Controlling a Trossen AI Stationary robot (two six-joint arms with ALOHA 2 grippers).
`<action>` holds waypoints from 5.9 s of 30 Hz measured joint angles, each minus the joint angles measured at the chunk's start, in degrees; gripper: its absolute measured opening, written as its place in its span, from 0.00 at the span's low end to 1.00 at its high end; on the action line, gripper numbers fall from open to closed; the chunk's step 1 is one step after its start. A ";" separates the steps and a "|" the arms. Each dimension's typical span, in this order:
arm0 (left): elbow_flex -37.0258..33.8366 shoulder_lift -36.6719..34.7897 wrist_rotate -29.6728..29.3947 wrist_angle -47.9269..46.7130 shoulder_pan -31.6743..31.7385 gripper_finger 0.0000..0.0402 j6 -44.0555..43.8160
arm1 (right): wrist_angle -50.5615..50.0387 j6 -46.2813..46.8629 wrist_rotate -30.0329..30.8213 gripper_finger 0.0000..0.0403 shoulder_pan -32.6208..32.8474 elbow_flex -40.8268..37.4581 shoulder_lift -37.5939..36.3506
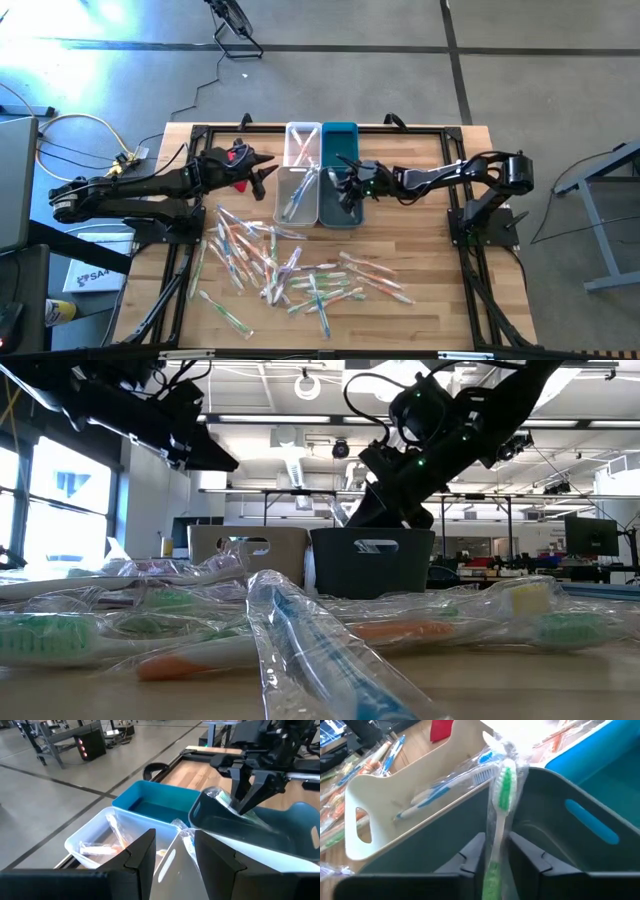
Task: Pick & Place Toothbrushes
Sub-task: Put the green toothbrush into the blue bin, then put the violet toothbrush into the light blue bin
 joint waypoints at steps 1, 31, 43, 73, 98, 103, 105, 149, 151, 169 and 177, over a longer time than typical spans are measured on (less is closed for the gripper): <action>0.00 0.00 -0.01 -0.38 -0.01 0.33 -0.02 | 0.00 0.01 0.04 0.23 0.01 0.00 0.00; 0.02 0.00 2.74 -0.43 0.00 0.33 -1.52 | -0.25 -3.63 -9.62 0.33 -0.35 0.00 -17.74; 0.02 0.00 8.05 -0.36 -0.02 0.33 -7.94 | -2.76 -4.18 -10.95 0.33 -0.34 0.00 -21.96; 0.02 0.04 -10.19 -8.08 -22.95 0.33 -23.50 | -4.35 -17.89 -10.48 0.00 -0.35 -7.33 -36.18; 12.13 17.92 -20.31 -12.17 -35.69 0.33 -34.26 | 48.26 -10.93 -6.03 0.00 -0.37 -42.29 -38.12; 23.02 26.17 -18.73 -28.29 -35.69 0.33 -41.41 | 49.65 -12.11 -6.16 0.00 -0.37 -42.27 -38.14; 26.87 29.45 -16.50 -34.59 -35.66 0.33 -45.45 | 49.75 -12.42 -6.19 0.00 -0.35 -42.27 -38.14; 36.29 46.46 1.70 -41.15 -35.65 0.33 -61.26 | 49.39 -14.02 -6.19 0.00 -0.37 -42.25 -38.14; 36.54 47.25 2.15 -39.72 -35.65 0.33 -61.28 | 49.32 -14.05 -6.21 0.00 -0.35 -42.25 -38.10; 36.48 50.71 4.63 -37.77 -35.65 0.33 -61.11 | 50.20 -14.32 -6.21 0.00 -0.37 -42.23 -38.14; 36.46 50.71 4.63 -37.65 -35.65 0.25 -59.68 | 50.10 -14.39 -6.19 0.00 -0.36 -42.23 -38.13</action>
